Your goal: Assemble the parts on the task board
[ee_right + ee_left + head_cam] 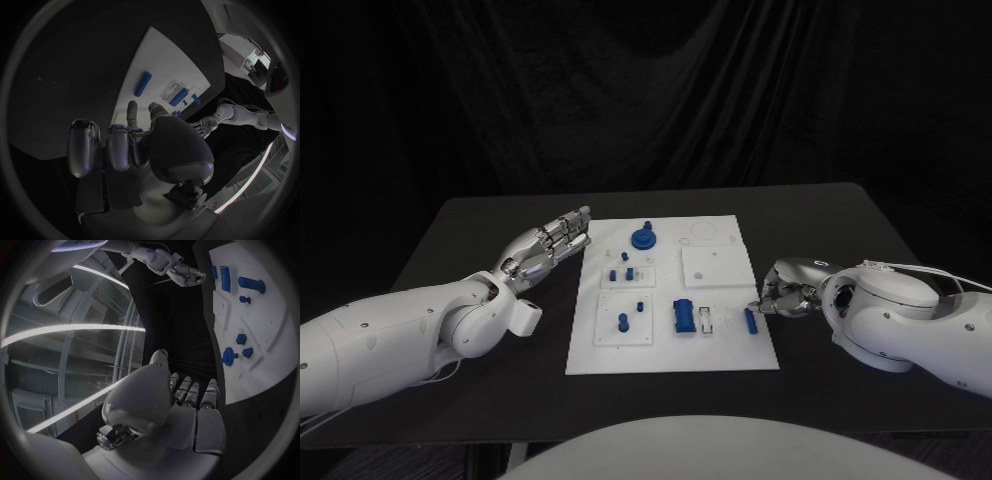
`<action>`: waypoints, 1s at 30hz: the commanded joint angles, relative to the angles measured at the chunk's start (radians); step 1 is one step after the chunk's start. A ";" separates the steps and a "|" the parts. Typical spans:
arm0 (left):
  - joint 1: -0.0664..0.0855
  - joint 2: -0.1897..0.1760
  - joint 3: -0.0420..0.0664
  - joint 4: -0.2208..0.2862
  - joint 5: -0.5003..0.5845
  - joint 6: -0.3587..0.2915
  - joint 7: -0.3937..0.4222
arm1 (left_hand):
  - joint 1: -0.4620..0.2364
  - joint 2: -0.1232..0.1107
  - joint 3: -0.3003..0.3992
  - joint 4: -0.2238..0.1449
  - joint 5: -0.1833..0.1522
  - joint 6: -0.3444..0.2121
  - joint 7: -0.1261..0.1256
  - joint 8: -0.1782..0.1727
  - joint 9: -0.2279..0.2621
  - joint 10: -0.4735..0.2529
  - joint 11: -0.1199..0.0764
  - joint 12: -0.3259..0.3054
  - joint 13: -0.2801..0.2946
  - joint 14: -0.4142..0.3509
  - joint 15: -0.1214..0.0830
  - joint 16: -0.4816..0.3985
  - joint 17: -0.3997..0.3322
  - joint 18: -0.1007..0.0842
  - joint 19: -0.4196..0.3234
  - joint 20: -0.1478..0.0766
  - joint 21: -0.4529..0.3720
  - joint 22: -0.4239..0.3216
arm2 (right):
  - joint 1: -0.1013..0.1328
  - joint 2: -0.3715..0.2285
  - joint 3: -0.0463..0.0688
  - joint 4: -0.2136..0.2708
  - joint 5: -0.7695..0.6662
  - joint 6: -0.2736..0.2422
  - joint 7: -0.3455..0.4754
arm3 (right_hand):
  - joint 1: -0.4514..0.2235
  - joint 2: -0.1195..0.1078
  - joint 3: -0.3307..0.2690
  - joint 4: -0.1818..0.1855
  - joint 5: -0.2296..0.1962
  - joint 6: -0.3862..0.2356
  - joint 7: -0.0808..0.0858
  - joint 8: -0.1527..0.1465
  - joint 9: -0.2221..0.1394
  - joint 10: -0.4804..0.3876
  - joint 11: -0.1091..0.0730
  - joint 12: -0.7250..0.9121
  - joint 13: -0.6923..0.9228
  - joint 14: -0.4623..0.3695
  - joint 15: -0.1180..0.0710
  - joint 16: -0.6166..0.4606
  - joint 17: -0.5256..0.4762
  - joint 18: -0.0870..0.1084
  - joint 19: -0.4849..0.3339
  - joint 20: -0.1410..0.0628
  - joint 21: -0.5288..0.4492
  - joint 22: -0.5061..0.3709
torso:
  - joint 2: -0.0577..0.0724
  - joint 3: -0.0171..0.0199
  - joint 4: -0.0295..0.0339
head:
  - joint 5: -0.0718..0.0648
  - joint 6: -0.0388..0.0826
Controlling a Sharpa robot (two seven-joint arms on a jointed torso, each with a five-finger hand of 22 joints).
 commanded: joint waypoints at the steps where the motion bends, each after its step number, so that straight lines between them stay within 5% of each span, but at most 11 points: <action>1: -0.002 0.001 0.001 0.000 0.001 0.005 0.055 | 0.011 0.003 0.006 -0.002 0.004 0.004 0.008 0.006 0.002 0.000 0.009 0.005 0.001 0.000 0.009 -0.006 -0.001 0.010 -0.003 0.006 0.004 0.001 | -0.013 0.007 0.000 0.006 -0.086 -0.008 -0.052 | 0.007 -0.002 0.004 -0.003 -0.004 0.010 0.001 0.005 0.002 0.106 -0.005 0.003 0.264 0.068 -0.003 0.005 0.060 -0.002 0.045 0.001 0.007 0.215 | 0.000 0.0005 -0.0004 | -0.002 0.000; 7: -0.002 -0.003 0.001 0.005 0.001 0.001 0.053 | 0.012 0.004 0.006 -0.002 0.004 0.007 0.009 0.007 0.002 0.000 0.009 0.007 0.002 0.000 0.009 -0.006 -0.001 0.010 -0.003 0.006 0.004 0.001 | -0.038 0.020 0.000 0.010 -0.104 -0.015 -0.060 | 0.010 -0.003 0.008 -0.005 -0.003 0.017 -0.002 0.009 0.005 0.106 -0.008 0.003 0.264 0.068 -0.005 0.004 0.056 -0.002 0.044 -0.001 0.006 0.215 | 0.000 0.0024 -0.0016 | -0.001 0.000; 14: -0.002 -0.004 0.001 0.008 0.001 0.000 0.052 | 0.012 0.003 0.007 -0.003 0.005 0.011 0.015 0.008 0.003 0.001 0.008 0.007 0.002 0.000 0.009 -0.006 -0.001 0.010 -0.002 0.007 0.004 0.001 | -0.062 0.042 0.000 -0.002 -0.131 -0.001 -0.072 | 0.012 -0.008 0.022 -0.004 0.067 0.016 -0.006 0.008 0.006 0.106 -0.012 0.003 0.264 0.067 -0.009 0.003 0.054 -0.002 0.045 -0.006 0.007 0.215 | 0.000 0.0011 -0.0012 | -0.003 0.000; 26: -0.002 -0.004 0.001 0.008 0.001 0.002 0.052 | 0.013 0.003 0.008 -0.003 0.005 0.013 0.018 0.008 0.003 0.001 0.008 0.008 0.002 0.001 0.009 -0.006 -0.001 0.010 -0.002 0.007 0.004 0.001 | -0.102 0.075 0.000 -0.043 -0.154 0.046 -0.098 | -0.003 -0.016 0.040 0.016 0.117 -0.006 0.008 -0.032 -0.016 0.106 -0.001 0.003 0.264 0.063 -0.001 -0.004 0.036 0.001 0.037 -0.001 -0.008 0.210 | -0.001 0.0004 -0.0006 | 0.006 0.000; 30: -0.002 -0.005 0.001 0.008 0.001 0.003 0.051 | 0.014 0.002 0.008 -0.004 0.006 0.014 0.021 0.009 0.003 0.001 0.008 0.008 0.002 0.001 0.009 -0.006 -0.001 0.010 -0.002 0.007 0.004 0.001 | -0.119 0.090 0.000 -0.063 -0.163 0.038 -0.091 | 0.019 -0.018 0.071 0.006 0.200 -0.004 0.009 -0.048 -0.027 0.106 0.000 0.003 0.264 0.062 0.000 -0.006 0.034 0.002 0.035 0.002 -0.012 0.209 | -0.001 0.0002 0.0002 | 0.009 0.000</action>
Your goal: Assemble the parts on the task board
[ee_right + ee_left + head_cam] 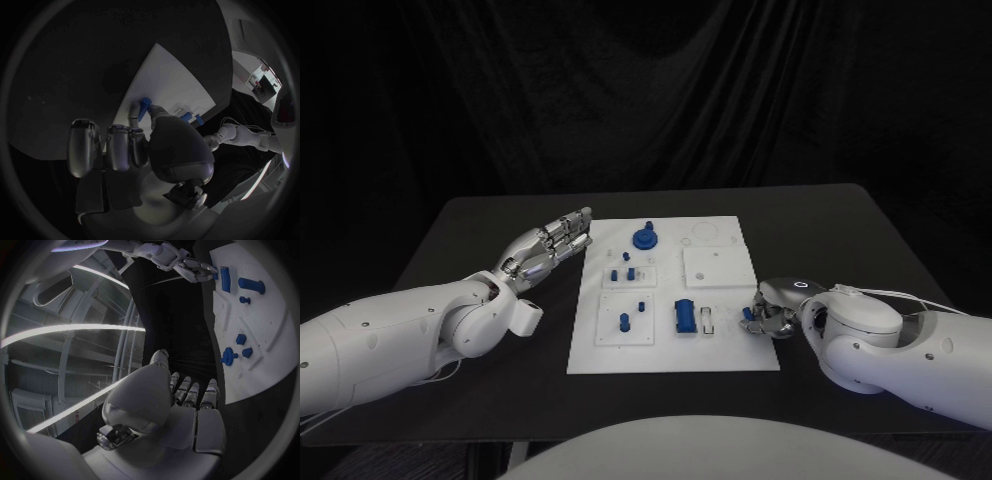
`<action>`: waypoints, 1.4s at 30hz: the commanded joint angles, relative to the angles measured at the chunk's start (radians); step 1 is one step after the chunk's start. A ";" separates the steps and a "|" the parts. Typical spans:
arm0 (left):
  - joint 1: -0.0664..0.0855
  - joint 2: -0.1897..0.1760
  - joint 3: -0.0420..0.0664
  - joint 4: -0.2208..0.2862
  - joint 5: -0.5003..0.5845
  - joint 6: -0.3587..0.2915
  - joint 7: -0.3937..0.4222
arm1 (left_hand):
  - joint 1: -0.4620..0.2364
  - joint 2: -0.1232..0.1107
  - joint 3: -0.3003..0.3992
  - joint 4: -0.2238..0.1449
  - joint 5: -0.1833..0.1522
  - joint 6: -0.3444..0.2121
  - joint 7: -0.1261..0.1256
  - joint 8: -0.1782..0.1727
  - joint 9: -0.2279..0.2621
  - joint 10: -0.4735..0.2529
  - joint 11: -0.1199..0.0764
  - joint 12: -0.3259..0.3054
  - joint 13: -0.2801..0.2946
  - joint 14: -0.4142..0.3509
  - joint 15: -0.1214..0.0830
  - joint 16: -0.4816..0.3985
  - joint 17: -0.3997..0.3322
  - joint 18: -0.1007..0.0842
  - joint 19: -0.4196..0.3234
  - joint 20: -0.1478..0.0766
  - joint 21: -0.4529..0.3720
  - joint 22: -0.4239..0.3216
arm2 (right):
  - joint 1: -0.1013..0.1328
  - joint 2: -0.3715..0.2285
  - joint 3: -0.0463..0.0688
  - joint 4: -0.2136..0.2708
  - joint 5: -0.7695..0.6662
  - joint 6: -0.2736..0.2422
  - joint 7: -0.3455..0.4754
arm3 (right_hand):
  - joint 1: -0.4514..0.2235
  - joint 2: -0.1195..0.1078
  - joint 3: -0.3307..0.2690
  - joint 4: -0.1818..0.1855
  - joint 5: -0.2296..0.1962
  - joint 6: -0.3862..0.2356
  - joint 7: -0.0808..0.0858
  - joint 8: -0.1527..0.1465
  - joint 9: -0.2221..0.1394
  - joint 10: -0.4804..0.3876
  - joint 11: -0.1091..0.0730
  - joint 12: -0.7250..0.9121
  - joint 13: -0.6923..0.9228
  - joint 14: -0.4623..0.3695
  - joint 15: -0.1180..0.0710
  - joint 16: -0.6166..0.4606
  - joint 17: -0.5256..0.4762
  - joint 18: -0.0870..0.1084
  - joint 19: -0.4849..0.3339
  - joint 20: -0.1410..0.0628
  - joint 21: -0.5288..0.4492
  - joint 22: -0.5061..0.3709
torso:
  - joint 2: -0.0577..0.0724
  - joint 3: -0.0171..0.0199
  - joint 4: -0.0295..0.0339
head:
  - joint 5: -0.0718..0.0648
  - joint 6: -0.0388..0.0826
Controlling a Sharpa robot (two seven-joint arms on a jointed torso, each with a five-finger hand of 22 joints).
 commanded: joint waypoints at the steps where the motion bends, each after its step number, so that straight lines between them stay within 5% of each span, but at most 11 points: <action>1: -0.001 0.000 0.001 0.002 0.001 0.003 0.050 | 0.010 -0.001 0.005 -0.001 0.006 0.001 0.009 0.005 0.001 0.001 0.008 0.005 0.001 0.001 0.009 -0.006 -0.002 0.010 -0.002 0.007 0.004 0.001 | -0.021 0.007 -0.008 -0.017 -0.023 0.025 -0.021 | 0.021 -0.007 0.021 -0.008 0.053 0.000 -0.001 -0.015 -0.294 0.106 0.008 0.003 0.263 0.062 0.001 -0.006 0.034 0.002 0.035 0.002 -0.006 0.209 | 0.000 -0.0004 0.0002 | 0.004 0.000; 9: -0.001 0.000 0.001 0.000 0.001 0.005 0.049 | 0.011 -0.001 0.007 -0.003 0.007 0.002 0.014 0.005 0.001 0.002 0.009 0.005 0.001 0.000 0.010 -0.006 -0.002 0.010 -0.002 0.008 0.004 0.000 | -0.033 0.016 -0.008 -0.032 -0.002 -0.025 0.039 | 0.098 -0.002 0.125 -0.062 0.204 -0.014 0.006 -0.040 -0.307 0.106 0.012 0.003 0.263 0.063 0.003 -0.007 0.035 0.004 0.030 0.003 -0.016 0.206 | 0.001 0.0025 -0.0008 | 0.007 0.000; 13: -0.002 0.002 0.001 -0.001 0.001 0.007 0.047 | 0.016 0.000 0.011 -0.007 0.010 0.002 0.019 0.005 0.001 0.002 0.010 0.005 0.001 0.001 0.010 -0.006 -0.002 0.010 -0.002 0.009 0.004 0.000 | -0.035 0.019 -0.008 -0.035 0.041 -0.048 0.072 | 0.114 -0.026 0.248 -0.113 0.193 -0.018 0.021 -0.060 -0.327 0.106 0.026 0.003 0.263 0.063 0.015 -0.004 0.039 0.005 0.028 0.014 -0.020 0.205 | 0.001 0.0035 -0.0022 | 0.008 0.000; 17: -0.002 0.002 0.001 -0.002 0.001 0.009 0.046 | 0.020 0.001 0.015 -0.012 0.011 0.004 0.024 0.006 0.001 0.002 0.011 0.006 0.001 0.000 0.011 -0.006 -0.002 0.010 -0.002 0.009 0.004 -0.001 | -0.036 0.018 -0.008 -0.034 0.157 -0.072 0.108 | 0.106 -0.041 0.296 -0.138 0.190 -0.009 0.021 -0.050 -0.322 0.106 0.026 0.003 0.263 0.066 0.016 0.002 0.054 0.003 0.031 0.016 -0.012 0.207 | 0.000 0.0029 -0.0014 | 0.011 0.000; 25: -0.003 0.002 0.001 -0.002 0.001 0.009 0.045 | 0.023 0.002 0.018 -0.016 0.013 0.010 0.030 0.008 0.002 0.003 0.013 0.007 0.001 0.000 0.011 -0.006 -0.002 0.010 -0.002 0.010 0.004 -0.001 | -0.033 0.006 -0.006 -0.014 0.449 -0.144 0.182 | 0.079 -0.044 0.336 -0.158 0.191 -0.001 0.017 -0.027 -0.304 0.106 0.023 0.003 0.263 0.073 0.014 0.017 0.089 0.001 0.038 0.015 0.001 0.211 | 0.000 0.0023 -0.0026 | 0.012 0.000; 31: -0.003 0.004 0.001 -0.004 0.001 0.009 0.044 | 0.023 0.002 0.018 -0.016 0.013 0.010 0.030 0.008 0.002 0.003 0.013 0.007 0.001 0.000 0.011 -0.006 -0.002 0.010 -0.002 0.010 0.004 -0.001 | -0.006 -0.002 -0.005 0.015 0.642 -0.191 0.230 | 0.063 -0.043 0.350 -0.164 0.197 -0.001 0.015 -0.015 -0.295 0.106 0.021 0.003 0.263 0.073 0.013 0.019 0.093 0.000 0.039 0.013 0.003 0.212 | 0.000 0.0024 -0.0007 | 0.010 0.000; 42: -0.003 0.009 0.001 -0.006 0.001 0.012 0.039 | 0.023 0.002 0.019 -0.017 0.013 0.014 0.033 0.009 0.002 0.003 0.012 0.007 0.001 0.000 0.011 -0.006 -0.002 0.010 -0.002 0.010 0.004 -0.001 | 0.020 0.019 -0.005 0.013 0.734 -0.196 0.252 | 0.041 -0.042 0.356 -0.166 0.194 -0.009 0.015 -0.007 -0.287 0.106 0.021 0.003 0.263 0.073 0.012 0.019 0.092 0.000 0.039 0.013 0.004 0.212 | 0.000 0.0012 0.0000 | 0.010 0.000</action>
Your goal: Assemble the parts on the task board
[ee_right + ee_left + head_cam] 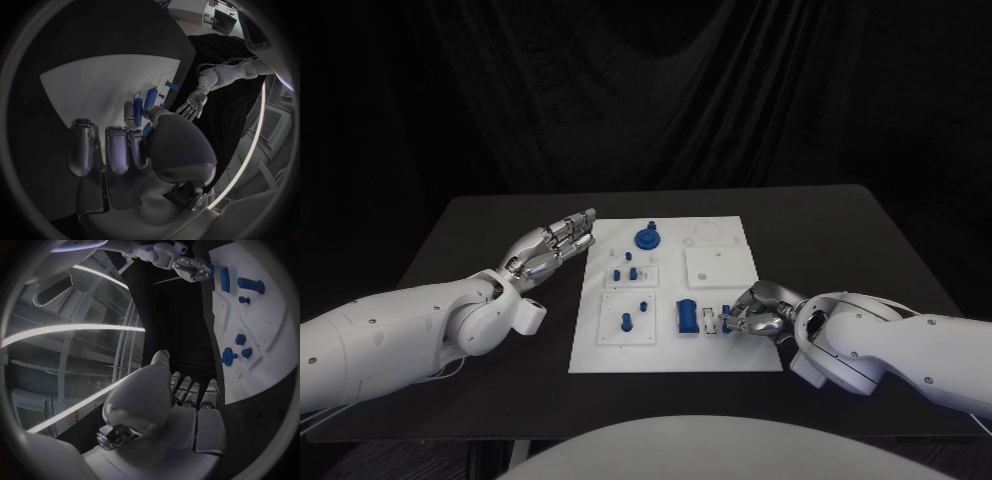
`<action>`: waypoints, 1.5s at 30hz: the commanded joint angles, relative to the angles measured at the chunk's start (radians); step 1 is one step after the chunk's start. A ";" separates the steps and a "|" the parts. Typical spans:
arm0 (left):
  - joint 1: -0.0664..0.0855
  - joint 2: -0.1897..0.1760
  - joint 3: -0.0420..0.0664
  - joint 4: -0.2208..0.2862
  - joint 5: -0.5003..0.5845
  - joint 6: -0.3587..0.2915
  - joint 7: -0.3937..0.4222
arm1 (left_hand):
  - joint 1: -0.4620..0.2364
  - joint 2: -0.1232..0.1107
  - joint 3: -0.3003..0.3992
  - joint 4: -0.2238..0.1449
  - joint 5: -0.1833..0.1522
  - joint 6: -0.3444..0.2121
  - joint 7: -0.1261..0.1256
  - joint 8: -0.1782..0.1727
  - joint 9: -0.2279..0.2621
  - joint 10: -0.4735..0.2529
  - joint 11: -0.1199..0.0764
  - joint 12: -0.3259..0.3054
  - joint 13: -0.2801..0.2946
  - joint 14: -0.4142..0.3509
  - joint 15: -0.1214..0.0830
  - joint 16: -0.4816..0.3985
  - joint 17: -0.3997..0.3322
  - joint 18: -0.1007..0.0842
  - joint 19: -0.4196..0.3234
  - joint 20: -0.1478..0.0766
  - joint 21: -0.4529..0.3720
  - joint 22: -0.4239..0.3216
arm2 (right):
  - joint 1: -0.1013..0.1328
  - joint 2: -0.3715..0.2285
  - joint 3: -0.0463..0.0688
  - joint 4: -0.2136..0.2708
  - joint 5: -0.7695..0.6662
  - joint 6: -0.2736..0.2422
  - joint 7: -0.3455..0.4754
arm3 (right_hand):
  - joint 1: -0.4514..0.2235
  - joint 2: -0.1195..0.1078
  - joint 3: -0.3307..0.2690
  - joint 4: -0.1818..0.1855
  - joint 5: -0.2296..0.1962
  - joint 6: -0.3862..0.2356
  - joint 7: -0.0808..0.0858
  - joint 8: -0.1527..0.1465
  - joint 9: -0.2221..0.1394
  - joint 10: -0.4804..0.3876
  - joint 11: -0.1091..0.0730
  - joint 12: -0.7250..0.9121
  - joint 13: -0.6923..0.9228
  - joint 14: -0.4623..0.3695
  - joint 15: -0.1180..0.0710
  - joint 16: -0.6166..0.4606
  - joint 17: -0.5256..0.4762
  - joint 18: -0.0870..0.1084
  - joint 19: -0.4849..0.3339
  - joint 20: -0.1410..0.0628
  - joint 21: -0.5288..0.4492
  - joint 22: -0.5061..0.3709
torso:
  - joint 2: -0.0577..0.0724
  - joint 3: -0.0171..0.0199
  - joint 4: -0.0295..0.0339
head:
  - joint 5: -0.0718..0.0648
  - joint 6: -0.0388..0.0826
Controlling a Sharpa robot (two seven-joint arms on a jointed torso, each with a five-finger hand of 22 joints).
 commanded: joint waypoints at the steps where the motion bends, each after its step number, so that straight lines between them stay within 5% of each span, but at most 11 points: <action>1: -0.001 0.003 0.001 0.001 0.001 0.012 0.038 | 0.010 -0.002 0.004 -0.002 0.004 0.003 0.007 0.006 0.001 0.000 0.008 0.004 0.002 0.000 0.004 -0.006 -0.001 0.010 0.002 0.006 0.004 -0.001 | 0.003 0.010 0.000 -0.010 0.075 -0.016 0.028 | -0.011 0.001 0.114 -0.108 0.000 -0.005 -0.001 0.007 0.002 0.108 0.001 0.003 0.263 0.073 0.005 0.004 0.093 0.000 0.037 0.004 0.003 0.212 | 0.000 -0.0005 0.0002 | 0.000 0.000; 13: -0.001 0.004 0.001 0.001 0.001 0.018 0.032 | 0.009 -0.003 0.005 -0.002 0.003 0.008 0.013 0.007 0.002 0.000 0.007 0.004 0.002 0.000 0.004 -0.006 -0.001 0.010 0.003 0.007 0.005 0.001 | 0.003 0.044 -0.001 -0.051 0.079 0.027 0.012 | -0.028 0.000 0.116 -0.111 -0.022 -0.020 0.000 0.013 0.009 0.108 0.002 0.003 0.263 0.072 0.005 0.003 0.090 0.002 0.034 0.004 -0.003 0.209 | 0.001 -0.0015 0.0002 | 0.004 0.000; 35: -0.001 0.006 0.001 0.000 0.001 0.026 0.025 | 0.008 -0.003 0.005 -0.003 0.003 0.015 0.019 0.009 0.003 0.001 0.006 0.004 0.002 0.001 0.004 -0.006 -0.001 0.010 0.004 0.009 0.006 0.003 | -0.004 0.081 -0.001 -0.086 0.022 0.084 -0.027 | -0.081 0.005 0.102 -0.107 -0.138 -0.028 -0.005 0.031 0.016 0.108 -0.001 0.003 0.263 0.070 0.003 0.000 0.083 0.004 0.030 0.003 -0.009 0.207 | 0.001 -0.0001 -0.0004 | 0.010 0.000; 40: -0.001 0.007 0.001 -0.002 0.001 0.028 0.024 | 0.008 -0.003 0.005 -0.003 0.003 0.015 0.019 0.009 0.003 0.001 0.006 0.004 0.002 0.001 0.004 -0.006 -0.001 0.010 0.004 0.009 0.006 0.003 | -0.004 0.084 -0.001 -0.094 0.022 0.093 -0.024 | -0.110 0.011 0.087 -0.087 -0.231 -0.035 -0.004 0.029 0.010 0.108 0.001 0.003 0.263 0.070 0.005 -0.001 0.081 0.006 0.026 0.004 -0.018 0.204 | 0.001 -0.0001 0.0002 | 0.013 0.000; 45: -0.001 0.008 0.001 -0.003 0.001 0.028 0.023 | 0.007 -0.003 0.006 -0.004 0.003 0.019 0.026 0.011 0.003 0.001 0.004 0.004 0.002 0.001 0.005 -0.006 -0.001 0.010 0.004 0.011 0.006 0.003 | -0.004 0.087 -0.001 -0.097 0.022 0.095 -0.022 | -0.136 0.013 0.063 -0.065 -0.267 -0.035 -0.001 0.029 0.005 0.108 0.003 0.003 0.263 0.069 0.007 -0.002 0.078 0.007 0.022 0.006 -0.025 0.202 | 0.001 -0.0001 0.0003 | 0.012 0.000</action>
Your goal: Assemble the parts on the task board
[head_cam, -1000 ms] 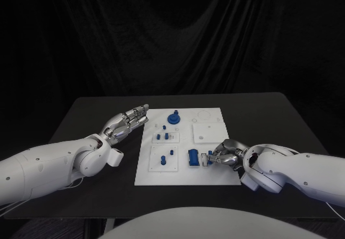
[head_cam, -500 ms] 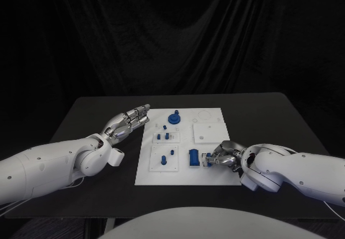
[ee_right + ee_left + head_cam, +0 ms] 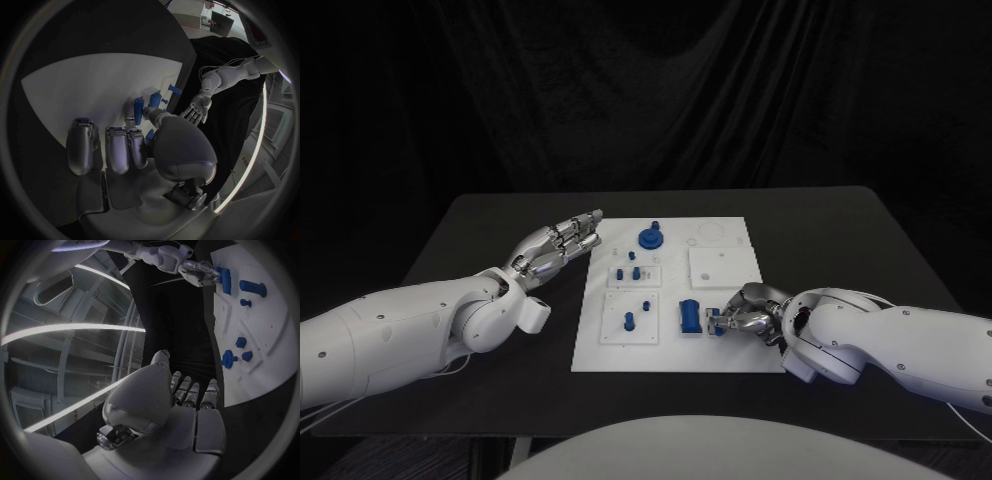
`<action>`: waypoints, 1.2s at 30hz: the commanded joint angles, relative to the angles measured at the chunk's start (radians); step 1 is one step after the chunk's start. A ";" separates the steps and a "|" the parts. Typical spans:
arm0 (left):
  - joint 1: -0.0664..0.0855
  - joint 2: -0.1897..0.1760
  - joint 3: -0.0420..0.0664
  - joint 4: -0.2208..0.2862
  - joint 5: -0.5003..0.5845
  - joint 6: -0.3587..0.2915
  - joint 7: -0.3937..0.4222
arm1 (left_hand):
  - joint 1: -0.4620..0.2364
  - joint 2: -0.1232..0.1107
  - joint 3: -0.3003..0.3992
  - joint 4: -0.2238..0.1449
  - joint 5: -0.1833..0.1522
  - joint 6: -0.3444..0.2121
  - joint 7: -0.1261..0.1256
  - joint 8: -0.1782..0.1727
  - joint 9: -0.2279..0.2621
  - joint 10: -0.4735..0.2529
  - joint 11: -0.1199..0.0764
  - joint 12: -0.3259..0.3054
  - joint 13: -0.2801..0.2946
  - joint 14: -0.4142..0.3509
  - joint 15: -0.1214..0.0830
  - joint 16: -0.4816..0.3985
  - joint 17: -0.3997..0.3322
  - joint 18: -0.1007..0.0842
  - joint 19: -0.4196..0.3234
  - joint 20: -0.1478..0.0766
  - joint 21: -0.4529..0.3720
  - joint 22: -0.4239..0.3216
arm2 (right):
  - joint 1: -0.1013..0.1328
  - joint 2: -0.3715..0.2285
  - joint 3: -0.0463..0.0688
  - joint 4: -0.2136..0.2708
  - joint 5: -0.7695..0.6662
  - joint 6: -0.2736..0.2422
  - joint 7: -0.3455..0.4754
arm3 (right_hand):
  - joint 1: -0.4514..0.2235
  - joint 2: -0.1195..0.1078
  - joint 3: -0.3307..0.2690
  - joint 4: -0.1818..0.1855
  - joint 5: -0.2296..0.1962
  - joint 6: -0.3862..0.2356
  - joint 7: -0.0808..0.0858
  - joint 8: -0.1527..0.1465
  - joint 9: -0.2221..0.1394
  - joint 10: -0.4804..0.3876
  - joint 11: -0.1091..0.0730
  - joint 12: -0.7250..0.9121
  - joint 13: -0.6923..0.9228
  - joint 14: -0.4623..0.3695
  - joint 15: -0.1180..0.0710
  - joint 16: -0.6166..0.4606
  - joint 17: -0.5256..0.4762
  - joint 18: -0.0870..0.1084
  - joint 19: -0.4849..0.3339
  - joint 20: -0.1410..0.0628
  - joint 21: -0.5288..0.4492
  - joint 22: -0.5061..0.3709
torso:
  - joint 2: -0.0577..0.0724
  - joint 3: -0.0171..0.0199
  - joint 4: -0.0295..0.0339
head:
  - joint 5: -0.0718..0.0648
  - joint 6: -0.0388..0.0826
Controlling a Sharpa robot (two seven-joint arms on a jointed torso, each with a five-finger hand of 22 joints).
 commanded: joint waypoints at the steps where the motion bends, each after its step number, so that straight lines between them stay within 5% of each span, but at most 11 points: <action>1: -0.001 0.002 0.001 0.000 0.001 0.013 0.023 | 0.007 -0.003 0.003 -0.001 0.003 0.001 0.008 0.005 0.001 0.001 0.004 0.005 0.002 0.001 0.005 -0.006 -0.001 0.010 0.001 0.007 0.006 0.001 | -0.003 0.002 -0.001 -0.003 -0.008 0.018 -0.012 | -0.013 0.000 -0.011 0.010 -0.010 -0.003 0.002 -0.005 -0.003 0.108 0.003 0.003 0.263 0.069 0.007 -0.002 0.078 0.007 0.022 0.006 -0.006 0.202 | 0.000 0.0001 0.0005 | -0.001 0.000; 14: -0.002 0.004 0.001 -0.001 0.001 0.016 0.021 | 0.007 -0.004 0.004 -0.001 0.003 0.003 0.012 0.006 0.001 0.001 0.002 0.004 0.002 0.002 0.004 -0.006 -0.001 0.010 0.001 0.008 0.006 0.001 | -0.003 0.004 -0.001 -0.005 -0.009 0.007 -0.004 | -0.079 0.010 -0.093 0.083 -0.186 -0.005 0.007 -0.009 -0.019 0.108 0.009 0.003 0.263 0.068 0.012 -0.004 0.076 0.013 0.011 0.011 -0.030 0.194 | 0.000 0.0002 -0.0007 | 0.003 0.000; 23: -0.003 0.002 0.001 -0.002 0.001 0.019 0.017 | 0.007 -0.004 0.004 -0.002 0.003 0.004 0.015 0.006 0.002 0.001 0.001 0.004 0.002 0.002 0.004 -0.006 -0.001 0.010 0.001 0.008 0.007 0.002 | -0.003 -0.001 -0.001 -0.001 -0.040 -0.039 0.014 | -0.104 0.016 -0.121 0.115 -0.207 -0.004 0.007 -0.008 -0.024 0.108 0.009 0.003 0.263 0.068 0.013 -0.004 0.076 0.016 0.006 0.012 -0.042 0.190 | -0.001 0.0001 -0.0006 | 0.005 0.000; 28: -0.004 0.003 0.001 -0.002 0.001 0.021 0.014 | 0.006 -0.004 0.004 -0.002 0.003 0.005 0.019 0.007 0.002 0.001 0.001 0.004 0.002 0.002 0.004 -0.006 -0.001 0.010 0.002 0.009 0.007 0.002 | -0.003 -0.002 -0.001 0.000 -0.045 -0.051 0.021 | -0.104 0.020 -0.133 0.122 -0.209 0.014 -0.001 0.014 -0.015 0.108 0.003 0.003 0.263 0.068 0.008 -0.004 0.076 0.016 0.005 0.010 -0.044 0.190 | 0.000 0.0007 -0.0008 | 0.005 0.000; 36: -0.005 0.003 0.001 -0.004 0.001 0.023 0.010 | 0.006 -0.004 0.004 -0.002 0.003 0.005 0.019 0.007 0.002 0.001 0.001 0.004 0.002 0.002 0.004 -0.006 -0.001 0.010 0.002 0.009 0.007 0.002 | -0.003 -0.003 -0.001 -0.001 -0.047 -0.060 0.025 | -0.082 0.029 -0.161 0.128 -0.200 0.006 -0.021 0.118 0.072 0.108 -0.015 0.003 0.263 0.069 -0.007 -0.005 0.076 0.016 0.006 -0.005 -0.046 0.190 | -0.001 0.0007 -0.0005 | 0.006 0.000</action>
